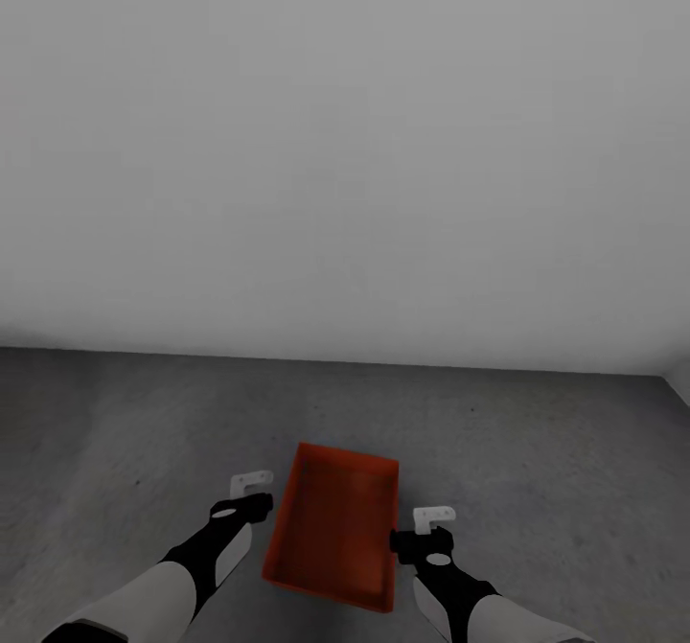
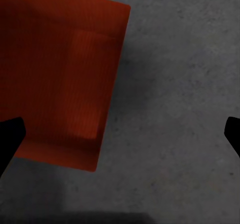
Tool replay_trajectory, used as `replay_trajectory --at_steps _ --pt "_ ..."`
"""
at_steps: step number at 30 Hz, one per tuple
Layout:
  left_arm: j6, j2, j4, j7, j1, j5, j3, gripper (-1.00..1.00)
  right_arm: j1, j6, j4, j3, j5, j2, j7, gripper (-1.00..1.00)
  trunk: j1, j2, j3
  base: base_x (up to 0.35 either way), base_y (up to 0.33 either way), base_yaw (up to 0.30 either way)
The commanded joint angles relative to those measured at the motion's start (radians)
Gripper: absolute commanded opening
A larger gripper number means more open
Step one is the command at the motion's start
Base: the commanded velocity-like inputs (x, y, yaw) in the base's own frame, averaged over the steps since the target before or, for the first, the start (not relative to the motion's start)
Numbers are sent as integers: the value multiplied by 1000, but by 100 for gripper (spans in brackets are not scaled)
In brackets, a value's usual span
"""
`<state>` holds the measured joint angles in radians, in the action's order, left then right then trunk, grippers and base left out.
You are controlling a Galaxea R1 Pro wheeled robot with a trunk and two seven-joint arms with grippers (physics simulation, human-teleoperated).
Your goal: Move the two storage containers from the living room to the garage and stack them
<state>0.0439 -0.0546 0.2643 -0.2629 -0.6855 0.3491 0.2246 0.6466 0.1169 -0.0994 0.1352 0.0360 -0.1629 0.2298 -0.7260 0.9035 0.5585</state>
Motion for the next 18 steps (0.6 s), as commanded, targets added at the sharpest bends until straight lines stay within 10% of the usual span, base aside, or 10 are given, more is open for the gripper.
replay_trajectory --at_steps 1,18 --pt "5 1 1 -7 0 7 9 100 1 3 1 7 4 -1 5 100 0 1 1 0 0 0" --pt "4 -1 -10 -1 0 37 9 100 1 3 1 7 4 -2 6 100 0 1 1 -223 0 0"
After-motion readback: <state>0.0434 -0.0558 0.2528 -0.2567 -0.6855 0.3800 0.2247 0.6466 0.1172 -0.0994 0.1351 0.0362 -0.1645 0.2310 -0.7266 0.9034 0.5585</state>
